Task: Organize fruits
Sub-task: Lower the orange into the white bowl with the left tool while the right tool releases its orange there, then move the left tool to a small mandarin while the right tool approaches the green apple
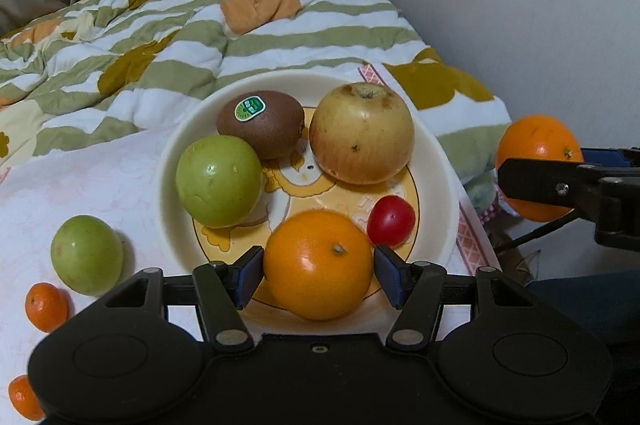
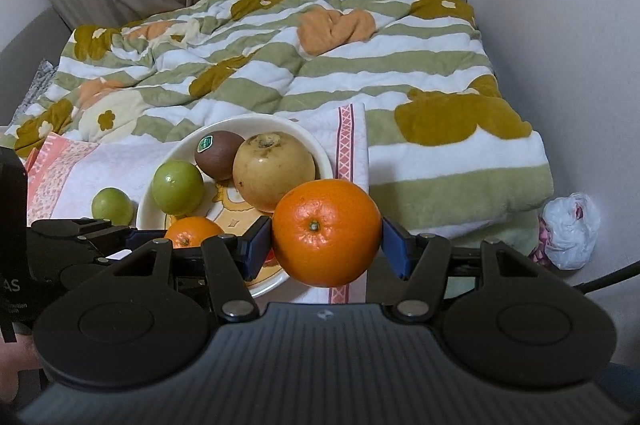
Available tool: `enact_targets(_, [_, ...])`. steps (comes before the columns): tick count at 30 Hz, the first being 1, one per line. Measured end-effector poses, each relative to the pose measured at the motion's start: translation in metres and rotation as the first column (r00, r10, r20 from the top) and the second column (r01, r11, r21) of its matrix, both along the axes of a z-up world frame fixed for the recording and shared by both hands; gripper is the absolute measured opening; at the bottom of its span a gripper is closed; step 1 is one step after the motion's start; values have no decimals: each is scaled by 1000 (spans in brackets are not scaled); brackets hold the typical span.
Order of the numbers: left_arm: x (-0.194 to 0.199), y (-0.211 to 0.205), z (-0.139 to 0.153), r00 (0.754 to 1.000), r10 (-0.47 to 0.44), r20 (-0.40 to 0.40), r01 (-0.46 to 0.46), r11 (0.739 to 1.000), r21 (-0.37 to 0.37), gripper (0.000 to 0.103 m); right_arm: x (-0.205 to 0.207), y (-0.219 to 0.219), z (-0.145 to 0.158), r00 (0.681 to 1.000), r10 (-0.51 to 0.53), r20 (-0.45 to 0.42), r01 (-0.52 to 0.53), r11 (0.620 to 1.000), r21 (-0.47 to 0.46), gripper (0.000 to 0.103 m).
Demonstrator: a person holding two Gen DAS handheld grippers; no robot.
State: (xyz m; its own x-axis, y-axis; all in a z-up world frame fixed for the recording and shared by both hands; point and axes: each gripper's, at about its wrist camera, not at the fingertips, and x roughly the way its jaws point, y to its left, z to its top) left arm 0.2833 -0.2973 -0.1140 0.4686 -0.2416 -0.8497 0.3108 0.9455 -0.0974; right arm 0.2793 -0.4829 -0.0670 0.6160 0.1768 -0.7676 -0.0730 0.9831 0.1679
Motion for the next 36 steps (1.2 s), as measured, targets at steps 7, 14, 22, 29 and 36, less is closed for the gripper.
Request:
enact_targets(7, [-13,19,24,998,10,65,-10,1000,-2,100,6,7,2,1000,11,1,-11,1000,-4,74])
enact_targets(14, [-25,66,46,985,139,98,-135,990,-47,100,12,32,0,997,74,-6,-73,997,2,74])
enact_targets(22, [-49,99,61,962,239,132,-229,970,-82,100,15,56,-18,991,132,-33,-133,991,-18,74])
enact_targets(29, [-75,113,67,946,284,156,-267,956,-122,100,15,59,-31,990,136,-32,-136,991,-10,74])
enact_targets(36, [-90,119,68,937,302,174,-285,952,-116,100,13,62,-38,985,171,-13,-171,985,-14,75])
